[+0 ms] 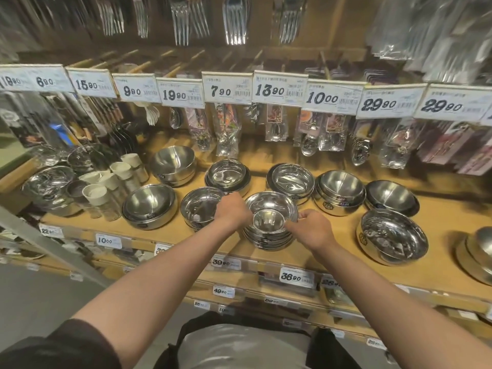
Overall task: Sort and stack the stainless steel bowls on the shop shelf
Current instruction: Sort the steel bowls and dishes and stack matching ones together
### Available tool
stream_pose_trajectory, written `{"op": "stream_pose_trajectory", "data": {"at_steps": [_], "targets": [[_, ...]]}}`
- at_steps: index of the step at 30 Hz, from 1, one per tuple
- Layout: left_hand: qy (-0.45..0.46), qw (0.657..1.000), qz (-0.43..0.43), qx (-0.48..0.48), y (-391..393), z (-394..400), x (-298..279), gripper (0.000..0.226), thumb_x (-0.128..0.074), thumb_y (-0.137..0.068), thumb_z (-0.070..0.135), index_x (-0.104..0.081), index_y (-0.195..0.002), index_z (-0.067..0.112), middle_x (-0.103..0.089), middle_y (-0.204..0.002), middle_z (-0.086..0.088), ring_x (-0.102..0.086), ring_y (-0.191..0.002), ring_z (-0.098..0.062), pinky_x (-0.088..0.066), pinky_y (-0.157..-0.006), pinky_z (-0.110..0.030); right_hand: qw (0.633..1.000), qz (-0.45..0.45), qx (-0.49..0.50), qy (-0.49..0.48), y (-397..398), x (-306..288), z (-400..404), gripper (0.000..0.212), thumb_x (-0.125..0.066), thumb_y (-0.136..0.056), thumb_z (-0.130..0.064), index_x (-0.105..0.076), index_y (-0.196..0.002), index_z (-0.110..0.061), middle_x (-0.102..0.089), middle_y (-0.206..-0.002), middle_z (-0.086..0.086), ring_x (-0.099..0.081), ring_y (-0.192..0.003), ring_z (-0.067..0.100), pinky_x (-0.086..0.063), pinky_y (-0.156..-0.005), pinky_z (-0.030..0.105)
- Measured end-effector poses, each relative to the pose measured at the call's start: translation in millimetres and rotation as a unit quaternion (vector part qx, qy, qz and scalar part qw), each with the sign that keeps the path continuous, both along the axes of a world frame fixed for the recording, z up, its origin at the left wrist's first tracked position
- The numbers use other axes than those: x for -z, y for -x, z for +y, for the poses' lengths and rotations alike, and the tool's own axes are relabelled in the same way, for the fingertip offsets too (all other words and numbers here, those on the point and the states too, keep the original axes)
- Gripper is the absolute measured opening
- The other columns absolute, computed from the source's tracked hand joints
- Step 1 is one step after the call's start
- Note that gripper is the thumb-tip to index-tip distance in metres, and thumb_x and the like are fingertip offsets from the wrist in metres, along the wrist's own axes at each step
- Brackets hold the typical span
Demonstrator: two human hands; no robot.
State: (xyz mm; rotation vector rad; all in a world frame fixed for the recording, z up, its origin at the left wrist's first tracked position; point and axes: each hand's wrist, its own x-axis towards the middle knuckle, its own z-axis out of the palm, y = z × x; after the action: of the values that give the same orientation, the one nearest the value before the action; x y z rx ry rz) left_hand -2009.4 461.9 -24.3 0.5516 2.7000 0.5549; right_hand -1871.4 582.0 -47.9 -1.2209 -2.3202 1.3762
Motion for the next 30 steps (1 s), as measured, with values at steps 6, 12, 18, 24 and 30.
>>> {"op": "stream_pose_trajectory", "data": {"at_steps": [6, 12, 18, 24, 30], "targets": [[-0.022, 0.999, 0.006, 0.023, 3.3, -2.7, -2.1, 0.012, -0.063, -0.084, 0.008, -0.057, -0.094, 0.007, -0.059, -0.089, -0.01, -0.055, -0.081, -0.027, -0.042, -0.061, -0.031, 1.0, -0.02, 0.001, -0.004, 5.3, -0.3, 3.8, 0.035, -0.075, -0.081, -0.023, -0.051, -0.056, -0.018, -0.059, -0.06, 0.006, -0.052, -0.059, 0.021, -0.039, -0.056, 0.031], [-0.062, 0.997, -0.019, 0.048, 5.0, -8.6, 3.1, 0.029, -0.058, -0.089, 0.005, -0.057, -0.119, 0.005, -0.066, -0.105, -0.016, -0.067, -0.092, -0.032, -0.058, -0.078, -0.043, 0.997, -0.071, -0.013, -0.039, 12.3, -2.3, 5.5, 0.019, -0.073, -0.081, -0.019, -0.06, -0.07, -0.01, -0.057, -0.068, 0.008, -0.05, -0.063, 0.021, -0.036, -0.053, 0.03], [-0.062, 0.997, -0.031, 0.027, 5.3, -10.8, 7.2, 0.007, -0.058, -0.086, 0.0, -0.058, -0.081, 0.006, -0.062, -0.079, -0.01, -0.061, -0.07, -0.023, -0.043, -0.054, -0.027, 0.99, -0.109, -0.019, -0.083, 16.5, -3.6, 6.8, 0.04, -0.076, -0.082, -0.03, -0.052, -0.057, -0.011, -0.046, -0.052, 0.001, -0.043, -0.054, 0.016, -0.028, -0.046, 0.028], [-0.073, 0.997, -0.031, 0.001, 4.3, -9.5, 3.2, 0.036, -0.06, -0.083, -0.001, -0.04, -0.055, 0.012, -0.043, -0.056, -0.002, -0.038, -0.049, -0.015, -0.029, -0.042, -0.022, 0.984, -0.127, -0.011, -0.124, 18.7, -4.5, 4.0, 0.039, -0.069, -0.082, -0.015, -0.044, -0.052, -0.013, -0.043, -0.051, -0.001, -0.039, -0.05, 0.014, -0.026, -0.044, 0.026], [-0.087, 0.995, -0.045, 0.005, 6.8, -11.5, -4.9, 0.014, -0.06, -0.082, 0.001, -0.058, -0.068, 0.002, -0.06, -0.067, -0.015, -0.052, -0.062, -0.025, -0.044, -0.056, -0.034, 0.988, -0.107, -0.007, -0.112, 20.9, -8.0, 3.8, 0.042, -0.071, -0.082, -0.013, -0.043, -0.051, -0.011, -0.042, -0.05, 0.001, -0.037, -0.048, 0.015, -0.025, -0.044, 0.026]]}}
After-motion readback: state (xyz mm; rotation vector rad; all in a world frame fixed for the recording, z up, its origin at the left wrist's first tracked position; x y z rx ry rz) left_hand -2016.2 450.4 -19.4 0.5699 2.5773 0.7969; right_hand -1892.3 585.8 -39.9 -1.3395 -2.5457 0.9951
